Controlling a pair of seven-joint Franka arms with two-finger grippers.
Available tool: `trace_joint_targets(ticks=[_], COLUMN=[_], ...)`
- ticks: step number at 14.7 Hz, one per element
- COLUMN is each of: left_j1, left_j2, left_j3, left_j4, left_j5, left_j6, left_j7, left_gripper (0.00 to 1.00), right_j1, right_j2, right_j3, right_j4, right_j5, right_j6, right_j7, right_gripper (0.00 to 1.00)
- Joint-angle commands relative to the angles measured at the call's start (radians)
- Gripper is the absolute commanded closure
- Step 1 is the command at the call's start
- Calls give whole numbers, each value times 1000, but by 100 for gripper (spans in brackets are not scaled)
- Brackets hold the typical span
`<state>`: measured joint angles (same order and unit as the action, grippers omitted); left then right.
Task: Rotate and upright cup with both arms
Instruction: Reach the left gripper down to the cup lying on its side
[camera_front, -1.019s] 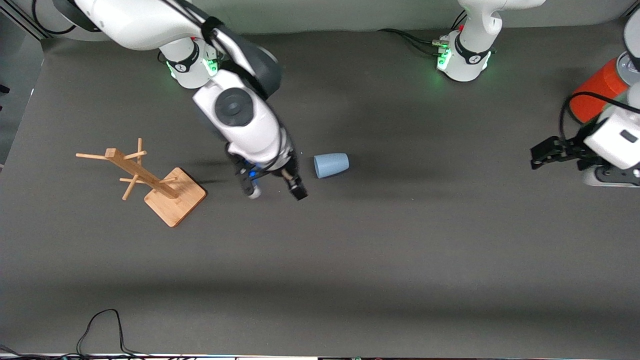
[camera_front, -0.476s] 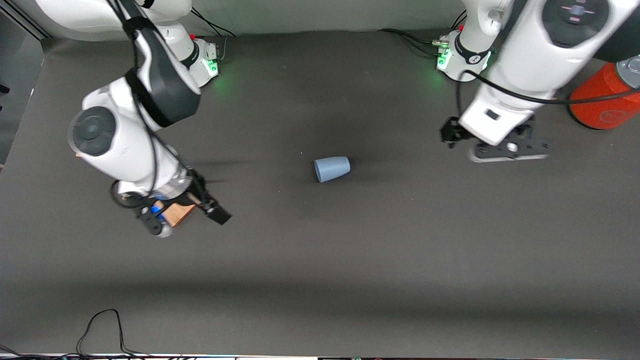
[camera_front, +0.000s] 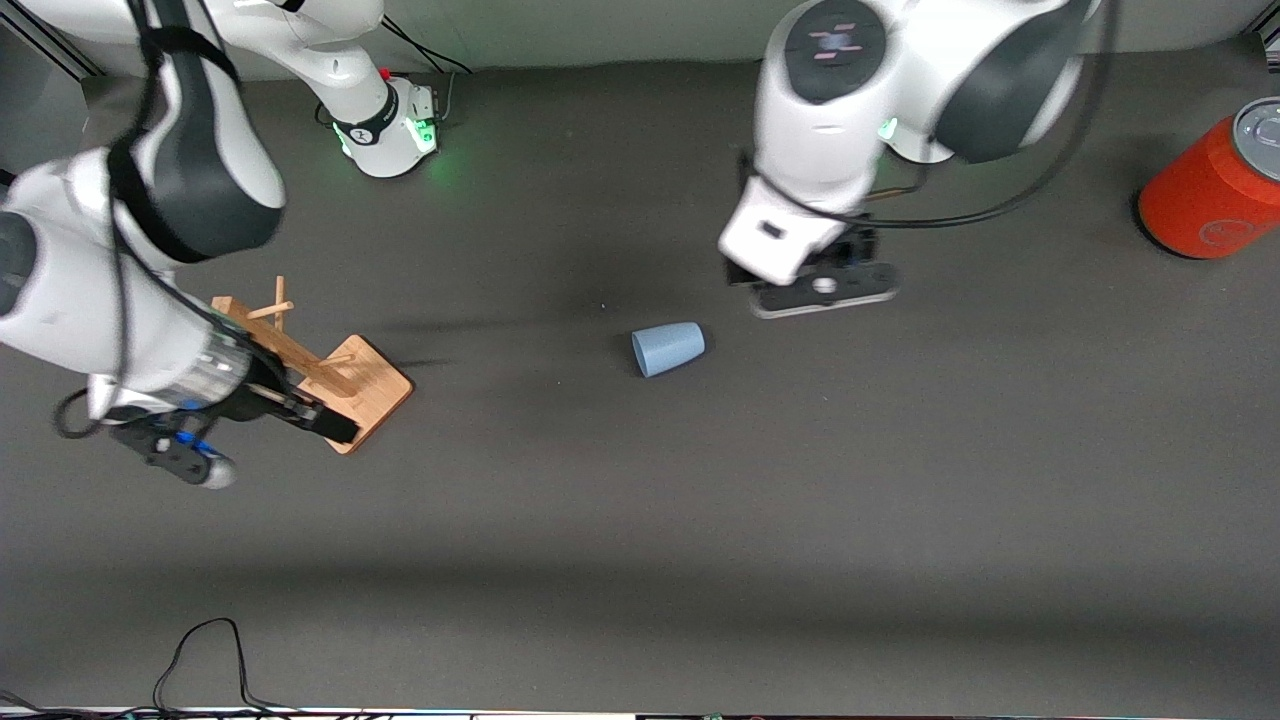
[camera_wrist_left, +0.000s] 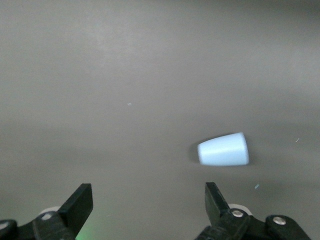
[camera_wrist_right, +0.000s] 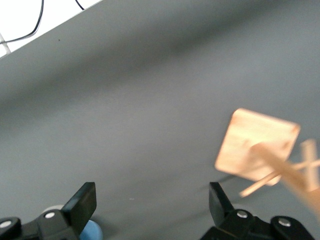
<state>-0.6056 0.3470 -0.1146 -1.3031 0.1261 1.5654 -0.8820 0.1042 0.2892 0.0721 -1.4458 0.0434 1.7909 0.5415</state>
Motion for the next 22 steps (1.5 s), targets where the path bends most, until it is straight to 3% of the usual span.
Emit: trace_joint_targets(ticks=[1,5,9,15,18,22], left_j1=[-126,-278,-367,-365,-364,-329], left_j2=[157,269,395,506,544,581], left_j3=[15,20,24,27,73,101], left_j4=[183,205,216,223,223,222], left_j5=[88,220,294,294,293,293], left_j6=[-39,-67,-47,41,100,172], left_j7=[-156,-276,-423,-638,-732,-739], left_gripper=[0,0,0,0,0,0], right_j1=[11,6,-14,-15,-5,-9], right_j2=[-129,-263,-335,-352,-344,-349], right_j3=[-73,-117,-118,-129,-127,-129], right_j4=[-120,-267,-335,-357,-357,-357], right_j5=[29,30,29,27,26,10], right_j6=[1,7,1,-1,1,-22], right_j7=[-208,-310,-318,-365,-367,-370], right_gripper=[0,0,0,0,0,0])
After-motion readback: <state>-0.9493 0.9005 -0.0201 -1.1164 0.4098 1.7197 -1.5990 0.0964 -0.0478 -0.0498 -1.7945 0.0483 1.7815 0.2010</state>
